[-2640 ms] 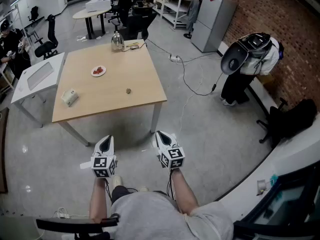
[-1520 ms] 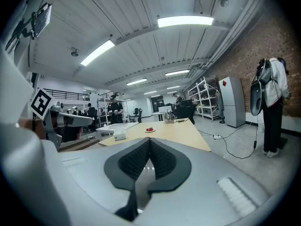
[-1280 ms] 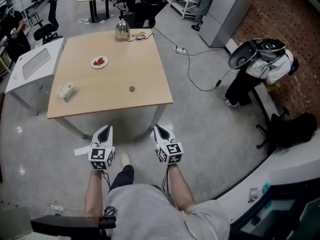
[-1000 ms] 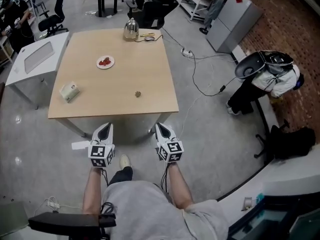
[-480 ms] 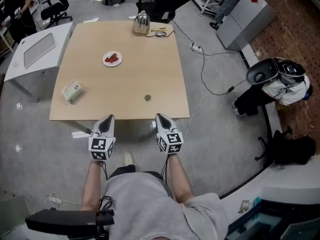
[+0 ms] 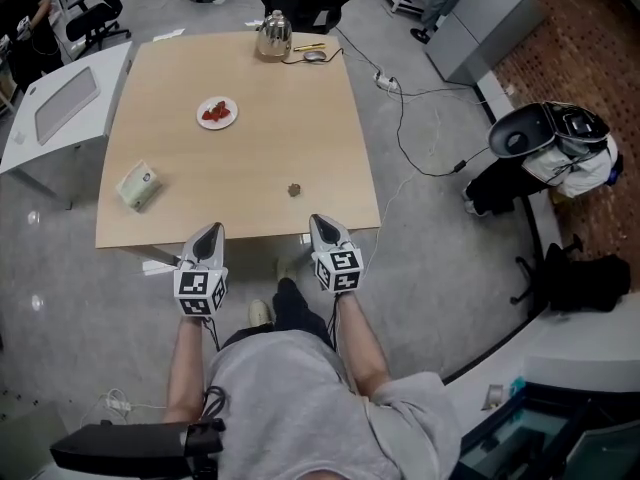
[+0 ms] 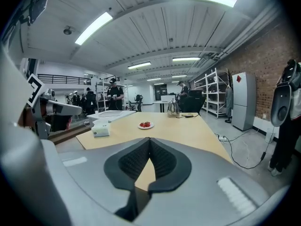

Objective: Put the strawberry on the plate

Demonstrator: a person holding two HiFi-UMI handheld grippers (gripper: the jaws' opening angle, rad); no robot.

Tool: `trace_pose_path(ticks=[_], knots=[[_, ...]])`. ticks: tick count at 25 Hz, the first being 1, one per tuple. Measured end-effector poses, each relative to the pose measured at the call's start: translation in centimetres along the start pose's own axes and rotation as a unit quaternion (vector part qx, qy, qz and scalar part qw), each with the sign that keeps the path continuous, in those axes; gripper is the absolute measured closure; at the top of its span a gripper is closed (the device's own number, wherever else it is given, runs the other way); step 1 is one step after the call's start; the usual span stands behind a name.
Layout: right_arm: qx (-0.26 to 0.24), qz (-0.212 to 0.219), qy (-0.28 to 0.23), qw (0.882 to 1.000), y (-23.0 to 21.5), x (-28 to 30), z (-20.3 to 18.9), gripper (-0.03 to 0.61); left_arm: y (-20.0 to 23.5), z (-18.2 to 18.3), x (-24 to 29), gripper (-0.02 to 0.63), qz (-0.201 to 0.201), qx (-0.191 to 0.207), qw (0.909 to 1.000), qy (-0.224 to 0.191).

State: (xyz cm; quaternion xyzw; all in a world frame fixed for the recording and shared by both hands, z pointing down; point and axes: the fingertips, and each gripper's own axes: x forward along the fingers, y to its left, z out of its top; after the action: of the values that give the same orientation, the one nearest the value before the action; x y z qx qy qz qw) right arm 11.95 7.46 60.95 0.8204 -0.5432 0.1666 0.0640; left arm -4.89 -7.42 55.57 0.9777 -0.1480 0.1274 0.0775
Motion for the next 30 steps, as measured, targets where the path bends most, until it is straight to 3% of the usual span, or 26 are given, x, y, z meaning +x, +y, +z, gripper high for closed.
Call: trace_pose_path(ticks=[9, 17, 30], knots=[[0.005, -0.010, 0.005, 1.000, -2.8, 2.9, -0.4, 0.571, 0.3, -0.3, 2.9, 0.594, 0.002, 0.000, 0.9999, 0.013], [0.004, 0.009, 0.045, 0.999, -4.3, 8.4, -1.7, 0.571, 2.8, -0.2, 7.5, 0.594, 0.008, -0.013, 0.9995, 0.028], [0.014, 0.043, 0.126, 0.991, -5.8, 13.3, -6.3, 0.517, 2.9, -2.4, 12.3, 0.594, 0.001, -0.027, 0.9971, 0.071]])
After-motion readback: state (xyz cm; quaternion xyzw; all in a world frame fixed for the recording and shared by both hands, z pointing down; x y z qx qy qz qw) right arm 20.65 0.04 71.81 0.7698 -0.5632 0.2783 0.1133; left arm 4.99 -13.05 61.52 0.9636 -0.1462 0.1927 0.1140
